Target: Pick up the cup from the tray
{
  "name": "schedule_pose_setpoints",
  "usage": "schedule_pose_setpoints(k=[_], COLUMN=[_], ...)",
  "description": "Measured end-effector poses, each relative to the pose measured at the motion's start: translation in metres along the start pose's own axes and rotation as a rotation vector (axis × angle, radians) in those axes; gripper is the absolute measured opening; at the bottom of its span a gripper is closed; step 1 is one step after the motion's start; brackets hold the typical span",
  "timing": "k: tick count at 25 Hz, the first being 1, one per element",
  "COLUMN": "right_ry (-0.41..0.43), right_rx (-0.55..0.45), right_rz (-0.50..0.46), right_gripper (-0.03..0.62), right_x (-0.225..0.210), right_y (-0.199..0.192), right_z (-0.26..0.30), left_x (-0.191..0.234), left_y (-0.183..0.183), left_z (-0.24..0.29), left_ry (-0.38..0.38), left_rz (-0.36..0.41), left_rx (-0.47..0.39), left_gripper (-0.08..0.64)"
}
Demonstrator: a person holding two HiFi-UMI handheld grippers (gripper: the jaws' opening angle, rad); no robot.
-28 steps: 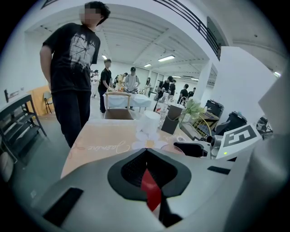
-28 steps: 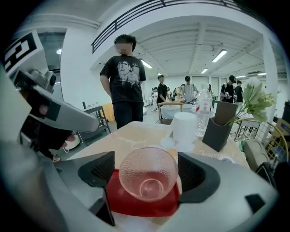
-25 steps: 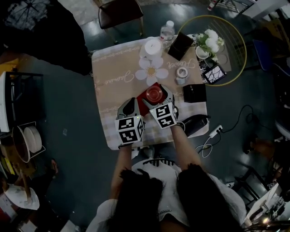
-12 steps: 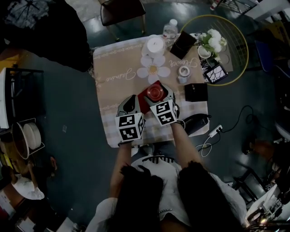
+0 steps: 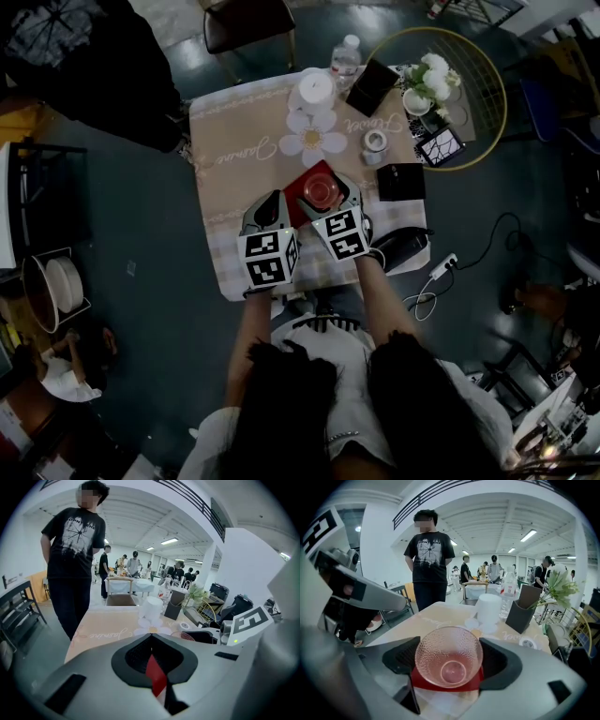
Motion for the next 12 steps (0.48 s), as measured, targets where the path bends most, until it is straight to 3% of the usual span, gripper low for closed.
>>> schedule_pose_setpoints(k=[12], right_ry=[-0.102], right_rx=[0.007], right_rz=[0.066], right_gripper=[0.397], right_x=[-0.019], right_y=[-0.033], right_z=[-0.046], left_x=[-0.039], left_y=[-0.005], left_z=[-0.001], left_ry=[-0.091], left_rz=[0.063], left_rx=[-0.012], left_gripper=[0.009])
Point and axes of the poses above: the fingertips, and each gripper's own axes: z forward along the fingers, x to its left, y out of its top, the point moved 3 cm from there along -z, backward along the fingers, and after that the axes turned 5 degrees about x, right-handed, at the moved point
